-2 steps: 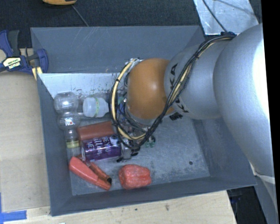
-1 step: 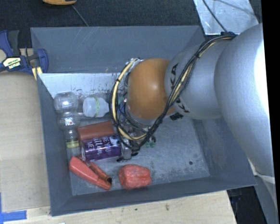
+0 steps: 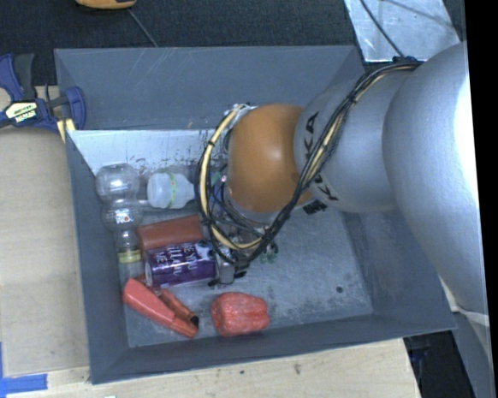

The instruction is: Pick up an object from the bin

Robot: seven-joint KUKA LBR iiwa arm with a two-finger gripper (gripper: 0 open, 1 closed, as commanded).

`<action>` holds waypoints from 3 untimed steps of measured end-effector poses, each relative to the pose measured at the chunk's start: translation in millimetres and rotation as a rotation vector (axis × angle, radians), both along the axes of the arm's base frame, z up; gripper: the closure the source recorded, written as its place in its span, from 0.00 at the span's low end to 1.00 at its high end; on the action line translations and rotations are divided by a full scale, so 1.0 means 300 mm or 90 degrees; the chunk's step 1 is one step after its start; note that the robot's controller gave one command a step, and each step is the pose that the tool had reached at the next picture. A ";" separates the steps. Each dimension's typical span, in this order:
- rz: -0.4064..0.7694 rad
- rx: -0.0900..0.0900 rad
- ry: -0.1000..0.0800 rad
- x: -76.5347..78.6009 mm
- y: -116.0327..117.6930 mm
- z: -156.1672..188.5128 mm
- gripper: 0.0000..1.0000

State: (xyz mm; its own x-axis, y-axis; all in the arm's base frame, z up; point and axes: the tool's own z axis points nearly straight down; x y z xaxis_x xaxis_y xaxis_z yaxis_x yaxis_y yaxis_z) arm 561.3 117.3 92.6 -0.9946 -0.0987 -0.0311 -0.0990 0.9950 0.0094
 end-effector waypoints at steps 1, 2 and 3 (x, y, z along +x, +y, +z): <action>0.000 0.000 0.002 0.008 0.003 -0.014 1.00; 0.000 0.000 0.002 0.008 0.003 -0.011 1.00; 0.000 -0.001 0.004 0.008 0.003 -0.001 1.00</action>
Offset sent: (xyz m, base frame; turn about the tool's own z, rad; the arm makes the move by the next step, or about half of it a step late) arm -0.0001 -0.0002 0.0657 -0.0002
